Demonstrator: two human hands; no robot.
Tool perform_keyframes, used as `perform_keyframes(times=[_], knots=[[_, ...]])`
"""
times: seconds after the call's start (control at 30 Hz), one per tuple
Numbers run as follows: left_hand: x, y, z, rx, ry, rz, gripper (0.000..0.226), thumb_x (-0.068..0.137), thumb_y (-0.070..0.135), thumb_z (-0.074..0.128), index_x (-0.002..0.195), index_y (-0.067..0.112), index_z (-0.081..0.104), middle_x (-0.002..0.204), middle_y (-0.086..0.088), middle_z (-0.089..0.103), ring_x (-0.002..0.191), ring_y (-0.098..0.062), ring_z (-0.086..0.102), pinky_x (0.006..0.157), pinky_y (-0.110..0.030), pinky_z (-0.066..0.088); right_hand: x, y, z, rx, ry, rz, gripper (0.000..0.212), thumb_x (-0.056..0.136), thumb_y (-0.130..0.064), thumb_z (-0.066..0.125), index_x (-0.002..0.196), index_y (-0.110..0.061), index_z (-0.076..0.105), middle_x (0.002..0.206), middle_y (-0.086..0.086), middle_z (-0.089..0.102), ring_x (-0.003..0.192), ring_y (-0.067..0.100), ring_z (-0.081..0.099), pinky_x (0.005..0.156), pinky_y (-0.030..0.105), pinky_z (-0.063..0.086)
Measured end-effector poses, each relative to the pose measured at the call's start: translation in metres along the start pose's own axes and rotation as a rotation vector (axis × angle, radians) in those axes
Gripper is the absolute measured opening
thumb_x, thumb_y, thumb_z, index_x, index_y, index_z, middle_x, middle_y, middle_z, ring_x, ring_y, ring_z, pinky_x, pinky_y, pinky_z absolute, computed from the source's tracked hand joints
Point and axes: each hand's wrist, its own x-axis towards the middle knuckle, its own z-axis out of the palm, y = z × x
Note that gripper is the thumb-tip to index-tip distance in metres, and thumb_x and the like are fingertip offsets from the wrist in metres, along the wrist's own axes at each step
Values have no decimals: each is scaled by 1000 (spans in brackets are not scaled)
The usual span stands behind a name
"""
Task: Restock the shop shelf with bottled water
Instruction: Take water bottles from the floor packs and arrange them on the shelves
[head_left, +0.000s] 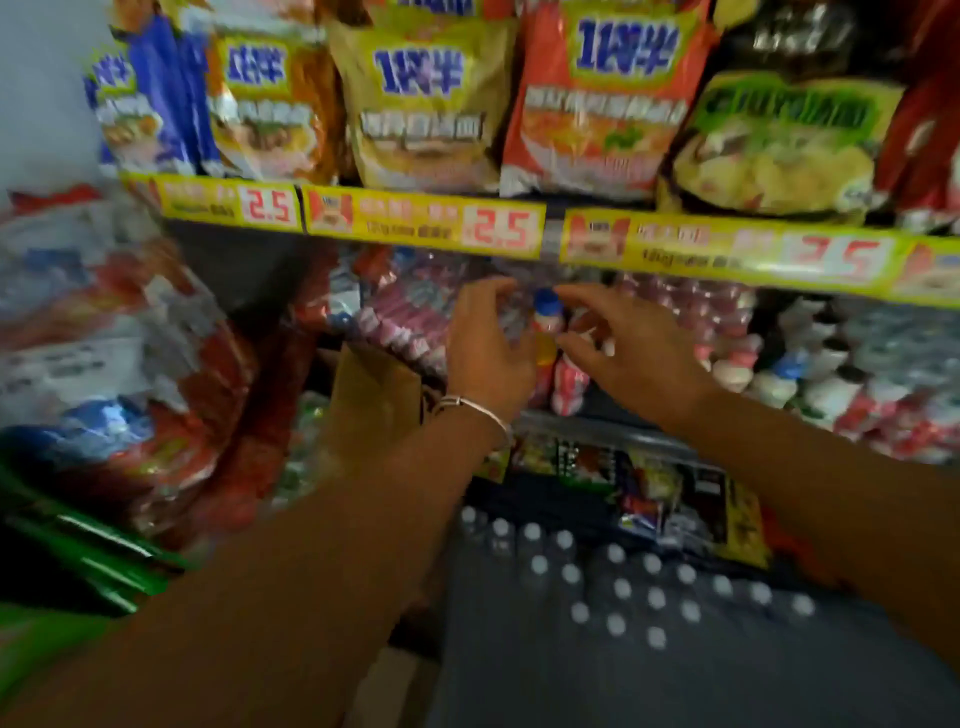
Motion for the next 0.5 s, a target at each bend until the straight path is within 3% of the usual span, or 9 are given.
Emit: perform_keyframes(times=[0.07, 0.2, 0.33, 0.5], knots=[[-35, -44, 30, -21, -30, -51, 27, 80, 9, 57, 106, 0, 55, 105, -15, 53, 94, -21, 50, 84, -24, 41, -28, 33, 45, 43, -27, 34, 41, 89, -19, 63, 129, -13, 54, 112, 11, 66, 95, 26, 64, 83, 33, 51], [-108, -140, 83, -14, -89, -137, 34, 76, 0, 57, 109, -1, 56, 107, -17, 56, 100, -28, 56, 91, -40, 48, -81, 95, 141, 98, -34, 95, 44, 82, -23, 61, 122, -6, 60, 109, 14, 68, 95, 28, 66, 83, 23, 44], [-170, -233, 124, 32, -111, -251, 33, 81, -1, 58, 114, 1, 55, 114, -16, 54, 108, -29, 52, 95, -38, 44, -118, 154, 225, 81, -93, 170, 38, 86, -18, 66, 124, -11, 60, 113, 11, 67, 99, 26, 64, 82, 17, 40], [-222, -343, 166, 56, -29, -496, 39, 84, -5, 58, 122, -1, 51, 125, -20, 51, 117, -30, 49, 103, -36, 38, -146, 221, 311, 85, -103, 250, 43, 85, -18, 67, 126, -11, 57, 107, 14, 67, 98, 28, 64, 84, 36, 51]])
